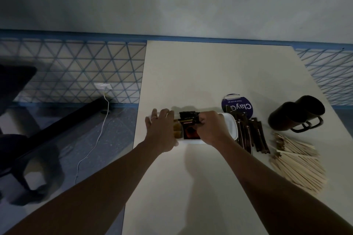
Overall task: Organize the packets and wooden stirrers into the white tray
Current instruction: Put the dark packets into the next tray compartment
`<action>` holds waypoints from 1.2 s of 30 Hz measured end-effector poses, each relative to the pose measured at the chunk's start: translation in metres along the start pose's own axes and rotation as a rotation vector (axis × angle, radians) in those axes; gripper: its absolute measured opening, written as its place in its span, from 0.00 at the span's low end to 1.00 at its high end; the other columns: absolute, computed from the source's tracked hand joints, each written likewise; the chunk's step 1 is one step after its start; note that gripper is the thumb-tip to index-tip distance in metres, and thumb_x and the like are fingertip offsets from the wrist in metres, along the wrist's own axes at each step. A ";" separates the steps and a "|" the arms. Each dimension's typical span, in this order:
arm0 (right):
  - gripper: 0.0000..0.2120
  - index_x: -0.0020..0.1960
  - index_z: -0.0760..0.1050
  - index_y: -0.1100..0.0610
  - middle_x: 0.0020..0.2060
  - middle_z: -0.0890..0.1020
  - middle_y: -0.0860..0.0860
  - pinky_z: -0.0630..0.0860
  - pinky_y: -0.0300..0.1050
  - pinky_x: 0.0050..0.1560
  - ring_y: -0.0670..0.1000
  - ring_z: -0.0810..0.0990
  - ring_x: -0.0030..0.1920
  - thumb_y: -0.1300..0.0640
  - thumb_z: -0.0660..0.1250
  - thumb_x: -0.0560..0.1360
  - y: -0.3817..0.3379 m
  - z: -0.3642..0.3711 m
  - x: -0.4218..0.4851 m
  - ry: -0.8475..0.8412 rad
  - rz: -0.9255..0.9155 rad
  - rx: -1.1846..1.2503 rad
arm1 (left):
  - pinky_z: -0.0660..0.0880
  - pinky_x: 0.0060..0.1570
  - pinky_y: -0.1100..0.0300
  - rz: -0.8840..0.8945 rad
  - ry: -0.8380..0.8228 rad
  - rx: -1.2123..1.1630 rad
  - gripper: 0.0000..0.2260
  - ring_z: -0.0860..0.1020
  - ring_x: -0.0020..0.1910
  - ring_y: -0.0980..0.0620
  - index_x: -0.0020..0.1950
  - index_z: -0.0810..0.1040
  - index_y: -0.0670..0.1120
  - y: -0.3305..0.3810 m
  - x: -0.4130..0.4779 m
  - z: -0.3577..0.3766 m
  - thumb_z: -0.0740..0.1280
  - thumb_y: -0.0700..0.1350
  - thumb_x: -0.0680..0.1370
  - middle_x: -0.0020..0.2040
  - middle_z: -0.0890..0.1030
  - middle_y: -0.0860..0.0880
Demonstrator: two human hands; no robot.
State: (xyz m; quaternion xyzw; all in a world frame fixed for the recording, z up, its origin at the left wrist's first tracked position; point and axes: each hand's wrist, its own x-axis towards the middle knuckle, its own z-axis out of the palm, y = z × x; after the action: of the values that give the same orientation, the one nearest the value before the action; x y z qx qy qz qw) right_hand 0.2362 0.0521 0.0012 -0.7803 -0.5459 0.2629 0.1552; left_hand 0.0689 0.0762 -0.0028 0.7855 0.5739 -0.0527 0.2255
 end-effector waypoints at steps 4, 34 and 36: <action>0.04 0.38 0.80 0.57 0.33 0.82 0.53 0.75 0.42 0.29 0.55 0.80 0.35 0.64 0.69 0.70 -0.001 0.002 0.002 0.003 -0.012 -0.002 | 0.52 0.75 0.38 0.001 0.003 -0.033 0.45 0.49 0.78 0.38 0.78 0.55 0.47 -0.001 0.001 0.001 0.77 0.53 0.69 0.78 0.57 0.48; 0.22 0.62 0.78 0.57 0.57 0.74 0.57 0.83 0.53 0.37 0.57 0.82 0.39 0.69 0.70 0.70 0.012 0.020 -0.018 0.248 -0.440 -0.092 | 0.54 0.74 0.39 -0.003 0.007 -0.070 0.45 0.52 0.78 0.40 0.78 0.57 0.47 -0.004 0.003 0.003 0.78 0.52 0.68 0.77 0.59 0.47; 0.33 0.70 0.68 0.51 0.61 0.69 0.54 0.82 0.52 0.37 0.56 0.81 0.44 0.66 0.73 0.67 0.008 0.015 -0.014 0.173 -0.394 -0.202 | 0.54 0.74 0.39 -0.004 0.006 -0.068 0.45 0.52 0.78 0.39 0.78 0.57 0.47 -0.003 0.003 0.003 0.78 0.53 0.68 0.77 0.59 0.47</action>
State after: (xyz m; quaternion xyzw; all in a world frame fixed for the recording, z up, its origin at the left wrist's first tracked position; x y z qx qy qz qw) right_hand 0.2300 0.0349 -0.0121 -0.6899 -0.6958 0.1037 0.1708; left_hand 0.0673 0.0788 -0.0075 0.7764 0.5777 -0.0312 0.2502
